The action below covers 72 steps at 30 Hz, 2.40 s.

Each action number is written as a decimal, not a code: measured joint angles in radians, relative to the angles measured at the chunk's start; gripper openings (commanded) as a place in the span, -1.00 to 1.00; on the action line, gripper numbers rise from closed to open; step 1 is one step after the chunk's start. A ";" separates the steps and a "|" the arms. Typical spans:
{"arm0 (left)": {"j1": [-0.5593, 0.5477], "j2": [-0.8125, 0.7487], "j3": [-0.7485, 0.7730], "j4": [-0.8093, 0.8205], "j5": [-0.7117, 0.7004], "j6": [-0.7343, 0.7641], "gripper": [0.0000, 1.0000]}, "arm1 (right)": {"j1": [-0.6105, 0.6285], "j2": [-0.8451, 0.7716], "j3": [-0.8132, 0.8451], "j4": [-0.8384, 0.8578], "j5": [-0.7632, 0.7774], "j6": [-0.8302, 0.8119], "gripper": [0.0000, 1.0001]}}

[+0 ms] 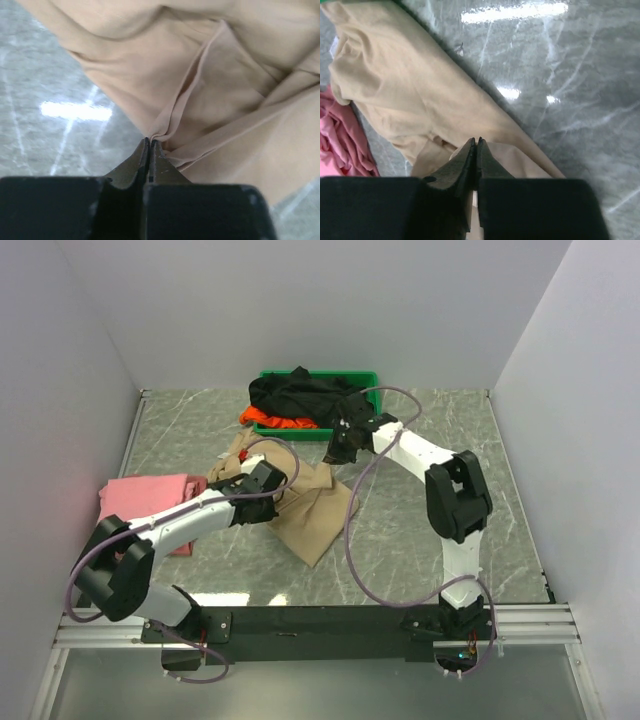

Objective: Fold and stack the t-shirts
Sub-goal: Fold the tshirt

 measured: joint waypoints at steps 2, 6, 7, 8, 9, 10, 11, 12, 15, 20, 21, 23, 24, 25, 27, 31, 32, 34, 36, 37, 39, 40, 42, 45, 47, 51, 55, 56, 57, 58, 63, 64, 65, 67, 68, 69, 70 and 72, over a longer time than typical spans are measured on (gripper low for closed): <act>0.025 0.021 0.000 0.000 0.002 0.002 -0.09 | 0.002 0.044 0.042 -0.017 -0.003 -0.010 -0.62; 0.065 0.029 -0.005 -0.002 0.005 -0.005 0.55 | 0.010 0.105 0.114 -0.045 -0.022 -0.040 -0.11; 0.068 0.028 -0.005 -0.002 0.004 -0.008 0.69 | 0.012 0.111 0.124 -0.048 -0.028 -0.049 -0.03; 0.070 0.027 -0.005 -0.002 0.004 -0.008 0.74 | 0.013 0.113 0.130 -0.048 -0.039 -0.061 0.07; 0.070 0.024 -0.005 -0.003 0.005 -0.009 0.77 | 0.014 0.112 0.133 -0.048 -0.051 -0.073 0.11; 0.070 0.017 -0.005 -0.003 0.005 -0.010 0.83 | 0.016 0.112 0.137 -0.048 -0.060 -0.087 0.12; 0.070 0.005 -0.006 -0.003 0.005 -0.009 0.87 | 0.017 0.112 0.138 -0.047 -0.071 -0.103 0.12; 0.070 -0.010 -0.007 -0.003 0.006 -0.009 0.91 | 0.018 0.109 0.138 -0.046 -0.076 -0.118 0.12; 0.071 -0.071 -0.018 0.008 0.015 -0.007 0.99 | 0.019 0.084 0.108 -0.036 -0.088 -0.155 0.12; 0.071 -0.110 -0.034 0.041 0.048 -0.006 0.99 | 0.020 -0.031 -0.028 -0.028 -0.095 -0.186 0.12; 0.071 -0.103 -0.034 0.043 0.055 -0.006 0.99 | 0.021 -0.053 -0.058 -0.021 -0.093 -0.190 0.11; 0.071 -0.087 -0.034 0.050 0.067 -0.006 0.99 | 0.029 -0.084 -0.103 -0.018 -0.079 -0.198 0.03; 0.071 -0.081 -0.034 0.053 0.070 -0.006 0.99 | 0.036 -0.090 -0.116 -0.019 -0.068 -0.203 -0.07; 0.071 -0.078 -0.034 0.053 0.075 -0.006 0.99 | 0.042 -0.091 -0.121 -0.021 -0.060 -0.206 -0.19; 0.071 -0.080 -0.034 0.055 0.078 -0.007 0.99 | 0.066 -0.084 -0.124 -0.028 -0.023 -0.217 -0.61; 0.080 -0.104 -0.041 0.056 0.075 -0.016 0.99 | 0.119 -0.052 -0.119 -0.035 0.024 -0.229 -0.64; 0.085 -0.121 -0.047 0.056 0.074 -0.019 0.99 | 0.134 -0.032 -0.108 -0.043 0.033 -0.229 -0.65; 0.100 -0.161 -0.063 0.051 0.071 -0.026 0.99 | 0.155 0.011 -0.077 -0.047 0.044 -0.229 -0.67; 0.114 -0.206 -0.079 0.044 0.064 -0.030 0.99 | 0.175 0.066 -0.035 -0.052 0.048 -0.227 -0.69; 0.119 -0.226 -0.086 0.037 0.061 -0.033 0.99 | 0.183 0.093 -0.011 -0.052 0.049 -0.226 -0.70; 0.129 -0.266 -0.099 0.028 0.055 -0.049 0.99 | 0.195 0.146 0.046 -0.059 0.050 -0.218 -0.70; 0.132 -0.283 -0.103 0.025 0.056 -0.053 0.99 | 0.198 0.164 0.068 -0.057 0.050 -0.213 -0.70; 0.132 -0.308 -0.109 0.022 0.057 -0.061 0.99 | 0.202 0.198 0.125 -0.060 0.053 -0.188 -0.68; 0.132 -0.335 -0.117 0.021 0.062 -0.072 0.99 | 0.203 0.212 0.175 -0.053 0.075 -0.136 -0.57; 0.133 -0.348 -0.124 0.019 0.069 -0.074 0.99 | 0.203 0.211 0.192 -0.053 0.091 -0.109 -0.57; 0.134 -0.366 -0.148 0.031 0.108 -0.070 0.99 | 0.203 0.188 0.181 -0.027 0.093 -0.079 -0.53; 0.110 -0.377 -0.170 0.066 0.182 -0.053 0.99 | 0.193 0.071 0.048 0.009 0.089 -0.062 -0.41; 0.088 -0.377 -0.171 0.080 0.190 -0.050 0.99 | 0.185 0.013 -0.024 0.037 0.084 -0.055 -0.22; 0.055 -0.375 -0.171 0.098 0.194 -0.044 0.99 | 0.174 -0.050 -0.098 0.050 0.075 -0.043 -0.13; 0.014 -0.371 -0.171 0.119 0.200 -0.039 0.99 | 0.158 -0.117 -0.168 0.061 0.067 -0.037 -0.05; -0.259 -0.261 -0.124 0.180 0.164 0.019 0.98 | 0.032 -0.436 -0.493 0.174 -0.001 -0.024 0.15; -0.303 -0.227 -0.111 0.187 0.159 0.031 0.96 | 0.004 -0.484 -0.553 0.192 -0.022 -0.020 0.16; -0.349 -0.187 -0.095 0.196 0.157 0.042 0.93 | -0.026 -0.524 -0.615 0.219 -0.048 -0.018 0.16; -0.420 -0.104 -0.069 0.215 0.161 0.063 0.81 | -0.075 -0.556 -0.705 0.239 -0.079 -0.014 0.16; -0.447 -0.060 -0.053 0.219 0.160 0.068 0.76 | -0.089 -0.557 -0.733 0.243 -0.086 -0.014 0.17; -0.468 -0.019 -0.040 0.219 0.153 0.074 0.70 | -0.100 -0.551 -0.760 0.243 -0.096 -0.013 0.17; -0.490 0.030 -0.024 0.214 0.142 0.080 0.63 | -0.104 -0.544 -0.779 0.245 -0.104 -0.013 0.17; -0.519 0.108 0.002 0.204 0.124 0.087 0.53 | -0.105 -0.531 -0.799 0.248 -0.129 -0.013 0.17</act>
